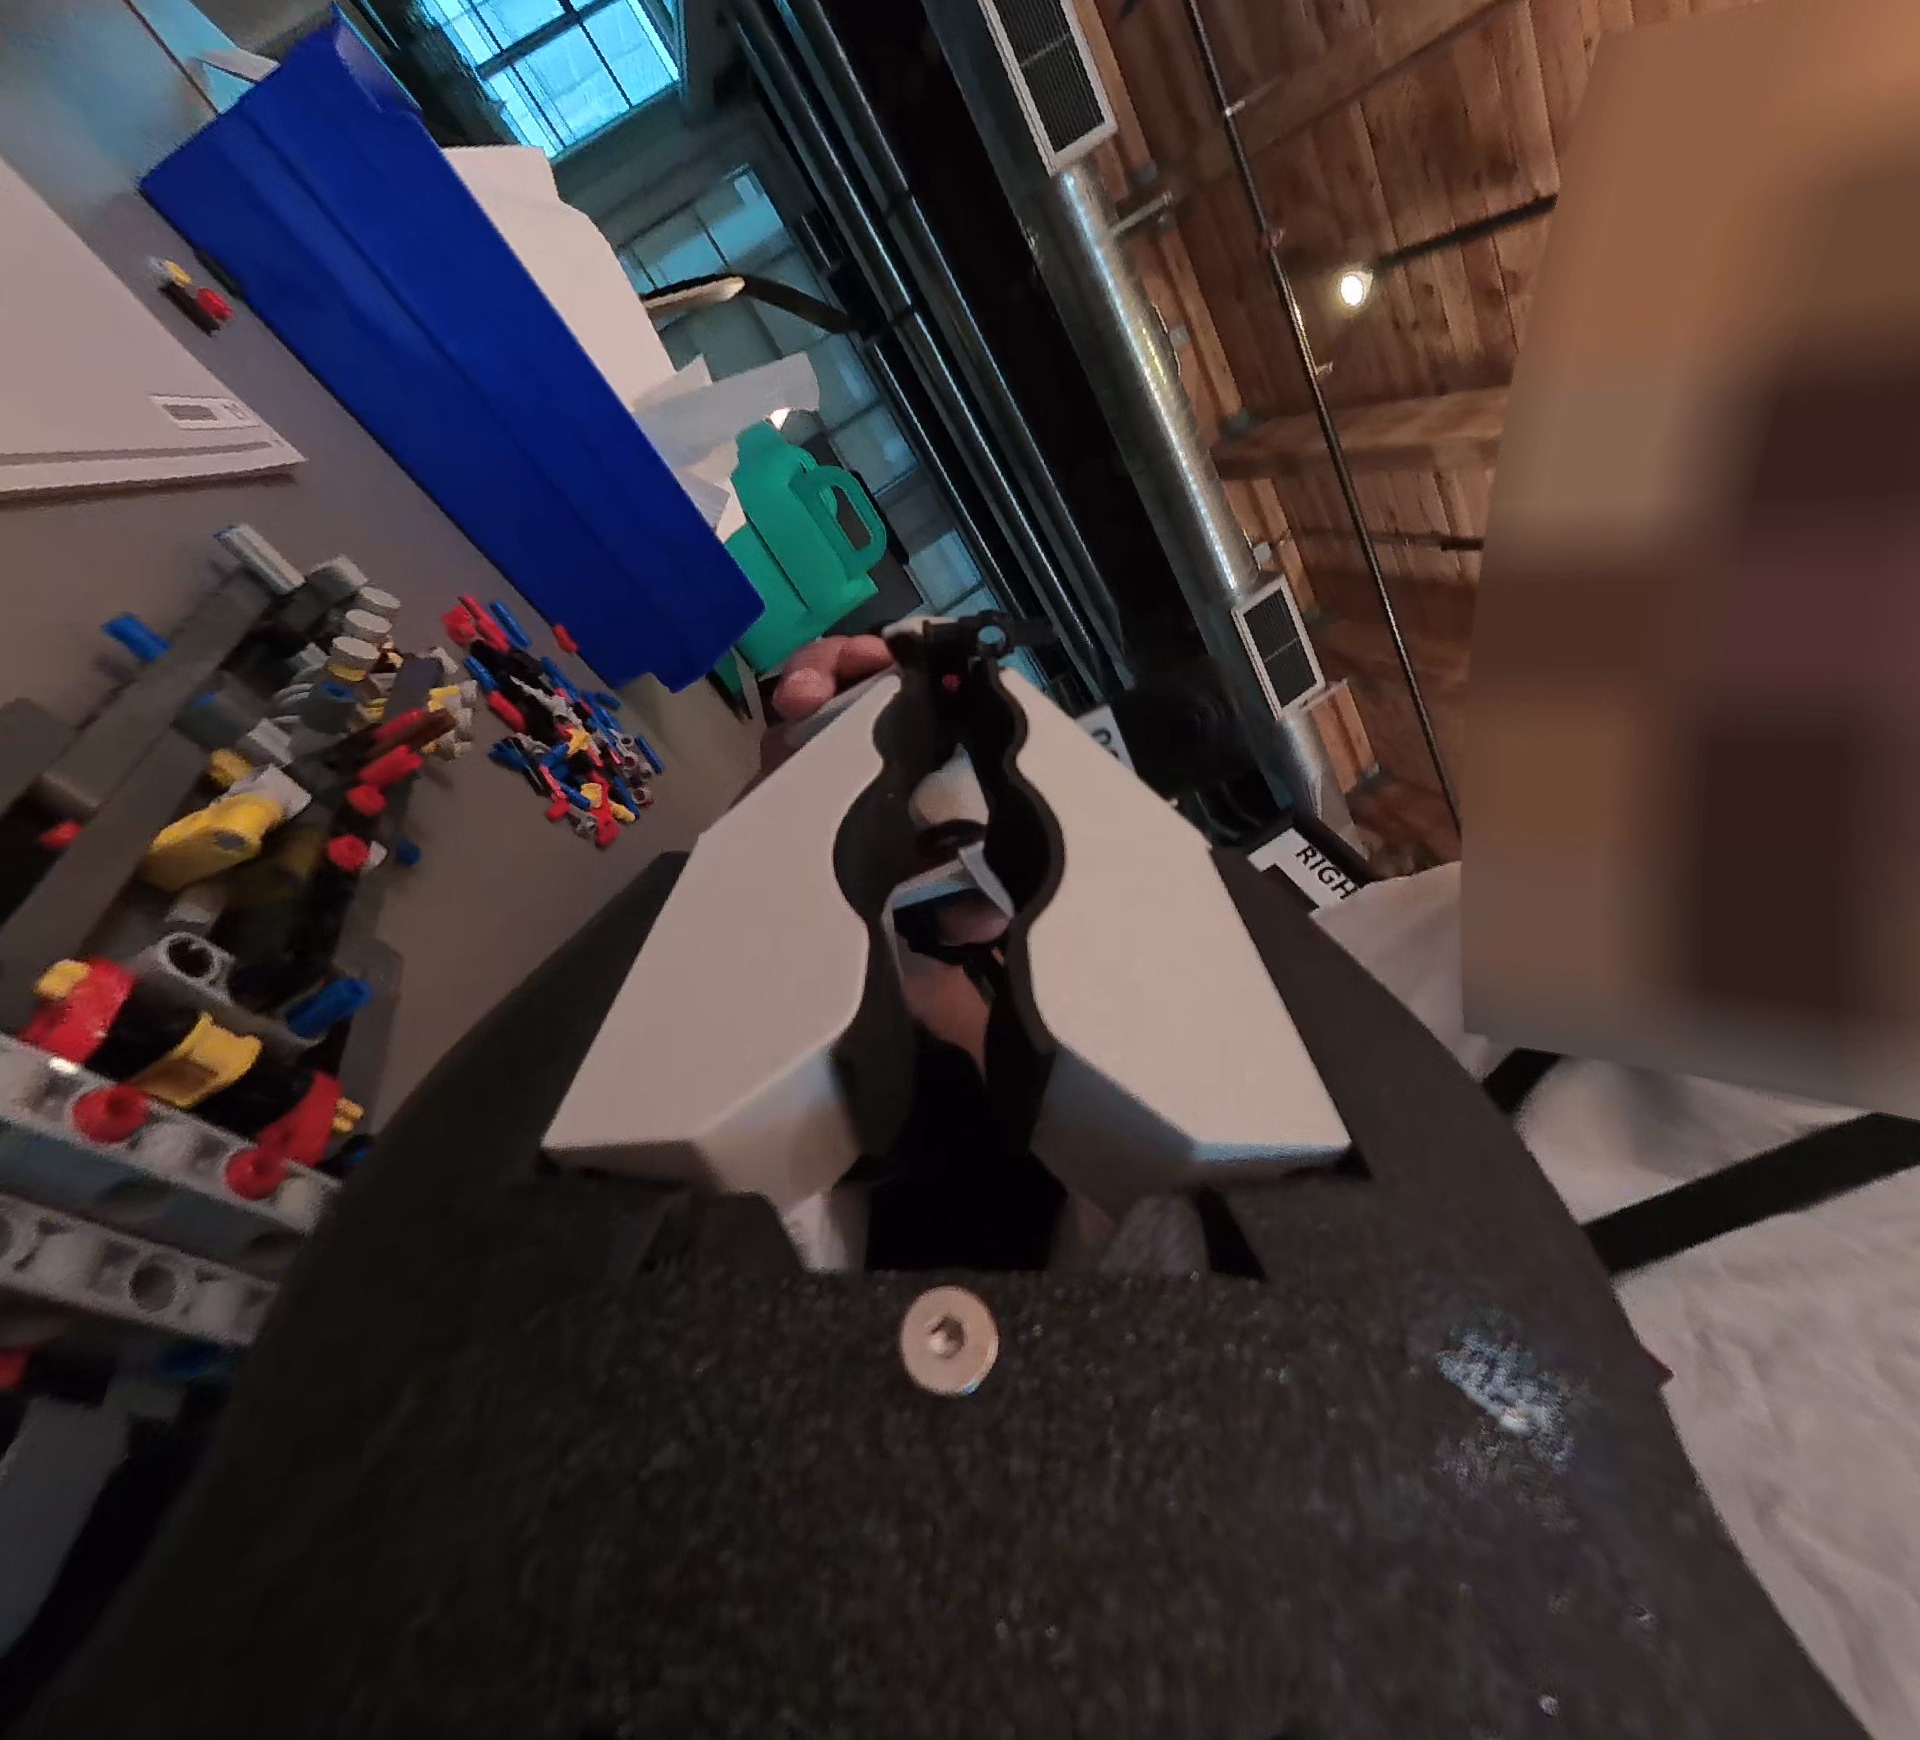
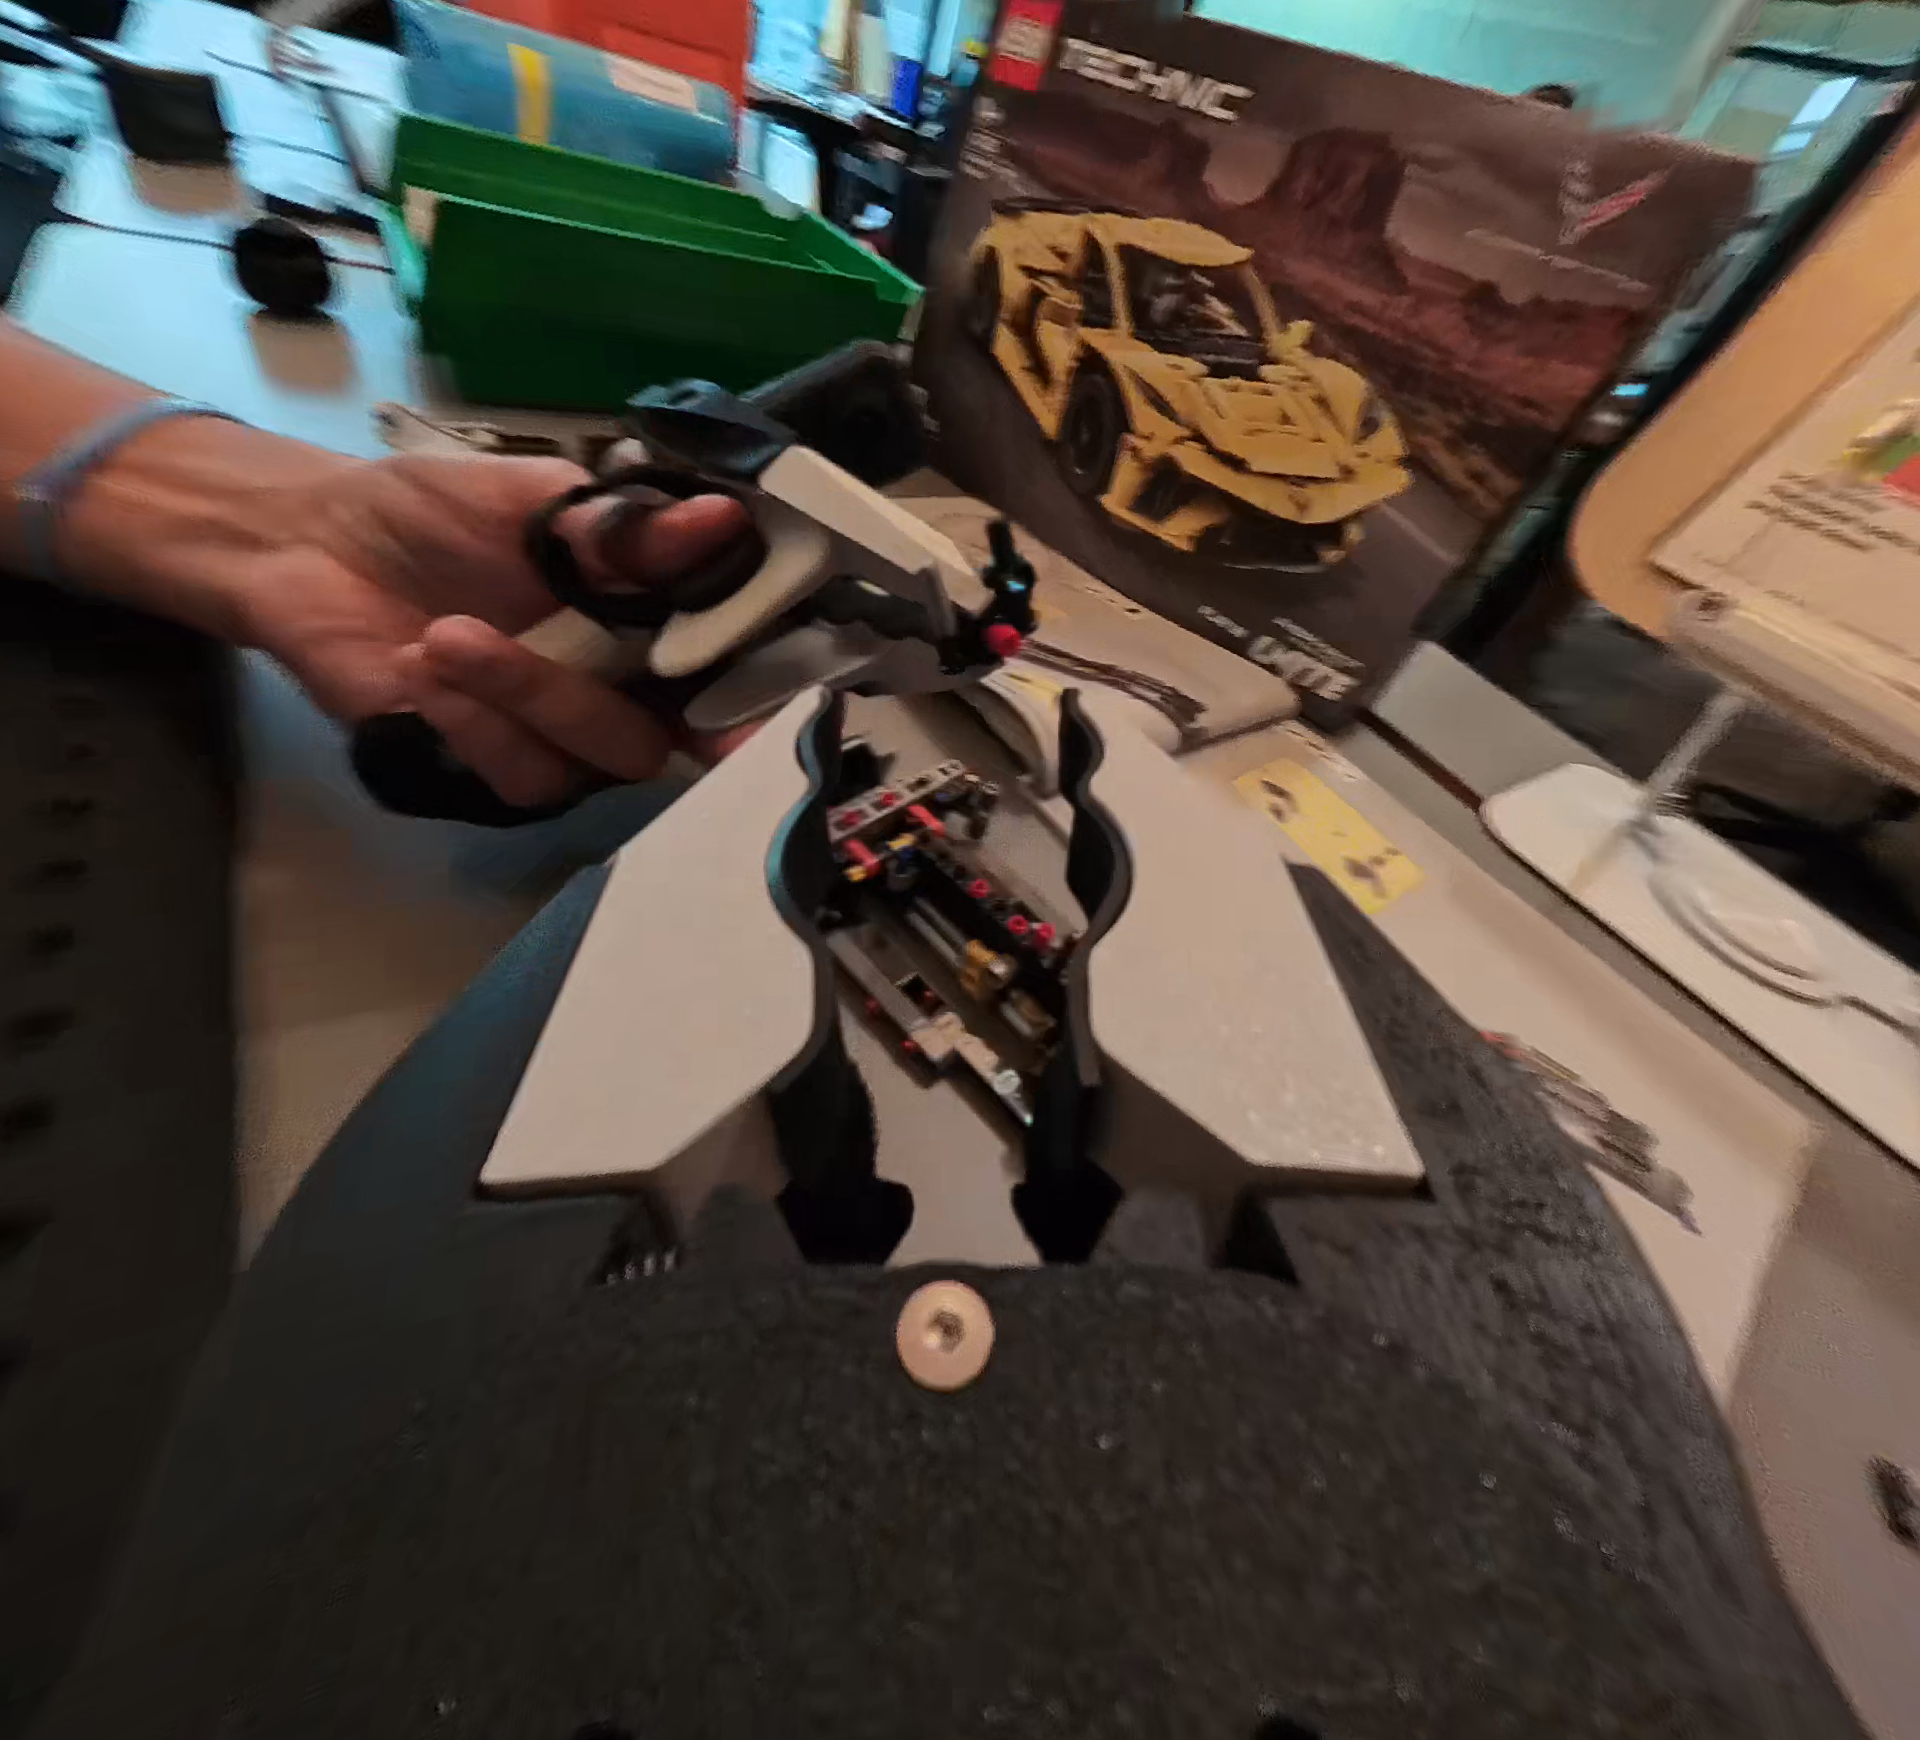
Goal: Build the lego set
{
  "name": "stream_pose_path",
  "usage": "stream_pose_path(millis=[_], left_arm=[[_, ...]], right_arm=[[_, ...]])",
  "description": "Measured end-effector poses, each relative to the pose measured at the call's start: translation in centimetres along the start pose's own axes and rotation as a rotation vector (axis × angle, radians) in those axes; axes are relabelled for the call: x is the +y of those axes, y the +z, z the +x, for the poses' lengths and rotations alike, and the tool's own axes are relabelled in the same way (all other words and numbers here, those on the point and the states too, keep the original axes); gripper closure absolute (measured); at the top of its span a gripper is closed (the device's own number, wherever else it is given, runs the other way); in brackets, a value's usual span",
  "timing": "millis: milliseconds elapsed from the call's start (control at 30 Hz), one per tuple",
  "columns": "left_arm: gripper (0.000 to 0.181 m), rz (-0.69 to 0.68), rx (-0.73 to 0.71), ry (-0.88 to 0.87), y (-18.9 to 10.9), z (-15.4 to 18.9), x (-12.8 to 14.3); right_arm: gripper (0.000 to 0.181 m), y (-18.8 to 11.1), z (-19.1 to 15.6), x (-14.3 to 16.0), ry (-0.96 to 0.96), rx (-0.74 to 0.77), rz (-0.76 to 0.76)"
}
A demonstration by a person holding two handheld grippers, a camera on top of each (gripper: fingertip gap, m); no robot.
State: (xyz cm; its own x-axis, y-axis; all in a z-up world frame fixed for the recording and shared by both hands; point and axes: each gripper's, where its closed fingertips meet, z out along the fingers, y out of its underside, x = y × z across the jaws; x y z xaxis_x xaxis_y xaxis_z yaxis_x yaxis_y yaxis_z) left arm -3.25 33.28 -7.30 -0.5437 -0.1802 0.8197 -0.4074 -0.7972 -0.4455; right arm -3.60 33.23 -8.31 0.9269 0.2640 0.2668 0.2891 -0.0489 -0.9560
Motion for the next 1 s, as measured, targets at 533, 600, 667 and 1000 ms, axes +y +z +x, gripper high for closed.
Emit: stream_pose_path(millis=[533,600,667,1000], left_arm=[[0.176,0.064,0.041,-0.020,1.2,0.6,0.5],[0.175,0.089,0.047,-0.040,1.3,0.6,0.4],[0.175,0.123,0.060,-0.043,1.4,0.8,0.2],[0.175,0.232,0.174,-0.088,1.7,2.3,-0.6]], right_arm=[[0.162,0.1,1.1,-1.3,-0.203,0.227,-0.004],[0.165,0.2,1.2,-1.4,-0.257,0.260,-0.010],[0.165,0.2,1.4,-1.7,-0.269,0.287,-0.004],[0.166,0.3,1.6,-3.3,-0.241,0.312,0.089]])
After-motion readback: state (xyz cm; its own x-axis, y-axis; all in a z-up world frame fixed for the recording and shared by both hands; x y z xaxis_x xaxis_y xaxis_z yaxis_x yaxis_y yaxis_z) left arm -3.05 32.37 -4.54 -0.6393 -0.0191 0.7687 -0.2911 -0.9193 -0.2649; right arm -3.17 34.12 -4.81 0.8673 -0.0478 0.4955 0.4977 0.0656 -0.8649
